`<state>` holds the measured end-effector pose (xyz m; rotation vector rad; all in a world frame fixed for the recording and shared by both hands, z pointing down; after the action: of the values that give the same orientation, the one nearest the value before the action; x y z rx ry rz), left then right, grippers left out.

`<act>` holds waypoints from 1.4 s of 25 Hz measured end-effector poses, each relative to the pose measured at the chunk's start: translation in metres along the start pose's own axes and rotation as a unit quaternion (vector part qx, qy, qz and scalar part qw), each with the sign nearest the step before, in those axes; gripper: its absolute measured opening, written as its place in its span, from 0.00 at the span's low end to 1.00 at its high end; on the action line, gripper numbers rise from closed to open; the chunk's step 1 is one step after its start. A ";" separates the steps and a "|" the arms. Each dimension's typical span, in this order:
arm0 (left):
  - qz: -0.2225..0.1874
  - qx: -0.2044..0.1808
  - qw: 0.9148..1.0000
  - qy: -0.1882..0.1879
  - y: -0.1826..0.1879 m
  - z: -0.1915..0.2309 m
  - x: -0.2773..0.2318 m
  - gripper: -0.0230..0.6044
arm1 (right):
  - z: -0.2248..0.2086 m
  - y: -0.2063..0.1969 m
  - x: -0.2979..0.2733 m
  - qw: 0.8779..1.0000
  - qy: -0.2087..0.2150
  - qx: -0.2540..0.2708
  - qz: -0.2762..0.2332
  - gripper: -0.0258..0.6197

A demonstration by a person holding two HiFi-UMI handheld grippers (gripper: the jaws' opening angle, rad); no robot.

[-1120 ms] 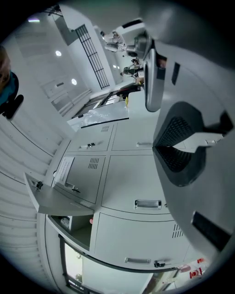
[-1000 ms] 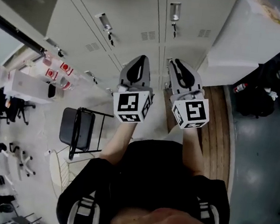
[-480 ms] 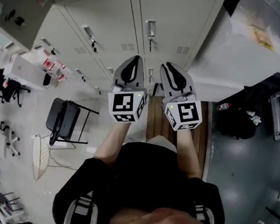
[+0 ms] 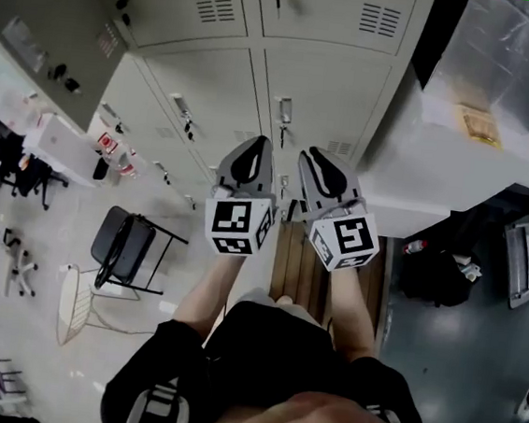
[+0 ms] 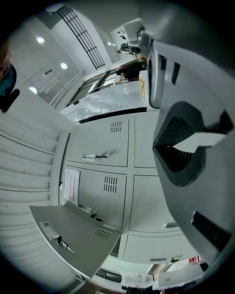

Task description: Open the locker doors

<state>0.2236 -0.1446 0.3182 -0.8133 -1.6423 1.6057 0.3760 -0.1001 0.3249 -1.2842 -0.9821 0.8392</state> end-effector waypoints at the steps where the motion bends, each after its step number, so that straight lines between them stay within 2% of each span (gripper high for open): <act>1: 0.004 0.000 1.000 0.000 0.005 0.001 -0.002 0.05 | -0.003 0.003 -0.002 1.000 -0.002 -0.004 0.000 0.14; 11: 0.000 -0.023 1.000 0.005 0.051 0.008 -0.014 0.05 | -0.004 0.047 -0.024 0.999 -0.029 0.024 0.034 0.14; 17: -0.020 -0.008 0.999 -0.031 0.080 0.019 -0.030 0.05 | -0.008 0.075 -0.045 0.999 -0.030 0.035 0.022 0.14; 21: -0.040 -0.017 0.998 -0.038 0.110 0.032 -0.043 0.05 | -0.009 0.106 -0.063 0.999 -0.023 0.049 -0.005 0.14; 27: -0.047 -0.013 0.998 -0.035 0.140 0.052 -0.065 0.05 | -0.017 0.149 -0.088 0.997 -0.015 0.069 -0.028 0.14; 35: -0.057 -0.004 0.998 -0.036 0.174 0.073 -0.088 0.05 | -0.029 0.187 -0.124 0.997 0.025 0.063 -0.048 0.18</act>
<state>0.2082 -0.2517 0.1401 -0.6601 -1.7140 1.5666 0.3620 -0.2032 0.1240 -1.1367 -0.9289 0.7789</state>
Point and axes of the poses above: the fingertips, and each gripper's own axes: x backward along the fingers, z to its left, y out of its top, the point moved 9 cm from there along x, backward along the fingers, and after that the axes turned 2 degrees about -y, right-handed, at the moved point
